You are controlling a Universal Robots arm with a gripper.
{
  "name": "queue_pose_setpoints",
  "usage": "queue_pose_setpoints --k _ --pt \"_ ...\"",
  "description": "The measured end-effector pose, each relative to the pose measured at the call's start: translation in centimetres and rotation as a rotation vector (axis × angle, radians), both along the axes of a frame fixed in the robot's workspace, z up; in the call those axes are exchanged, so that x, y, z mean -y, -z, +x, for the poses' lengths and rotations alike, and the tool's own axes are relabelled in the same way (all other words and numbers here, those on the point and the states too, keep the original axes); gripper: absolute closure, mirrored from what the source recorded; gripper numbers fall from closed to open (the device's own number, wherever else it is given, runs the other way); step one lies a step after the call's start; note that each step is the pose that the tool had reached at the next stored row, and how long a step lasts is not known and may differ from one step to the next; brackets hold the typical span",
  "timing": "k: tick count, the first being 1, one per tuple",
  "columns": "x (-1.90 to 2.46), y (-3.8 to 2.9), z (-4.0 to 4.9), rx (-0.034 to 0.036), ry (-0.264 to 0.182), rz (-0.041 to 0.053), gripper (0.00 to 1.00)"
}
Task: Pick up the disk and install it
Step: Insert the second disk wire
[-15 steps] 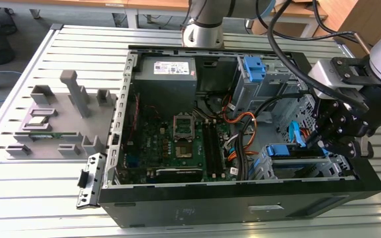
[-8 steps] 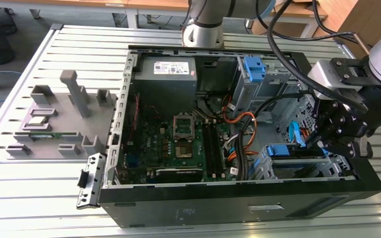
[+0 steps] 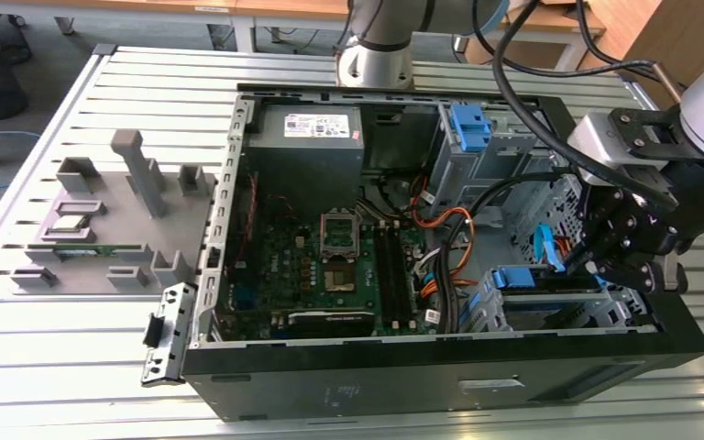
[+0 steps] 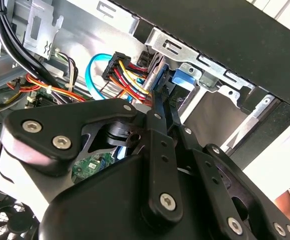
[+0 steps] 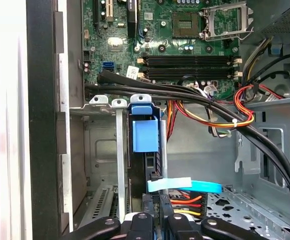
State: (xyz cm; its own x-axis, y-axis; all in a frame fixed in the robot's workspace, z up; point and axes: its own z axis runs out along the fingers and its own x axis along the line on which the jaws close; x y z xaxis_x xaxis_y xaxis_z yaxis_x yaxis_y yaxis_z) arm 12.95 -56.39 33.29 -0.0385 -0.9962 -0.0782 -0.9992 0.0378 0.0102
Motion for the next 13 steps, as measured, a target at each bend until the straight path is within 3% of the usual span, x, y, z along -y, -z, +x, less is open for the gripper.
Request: queue_pose_setpoints --k 13 --pt "0.00 0.48 0.00 0.0000 0.000 -0.0004 0.82"
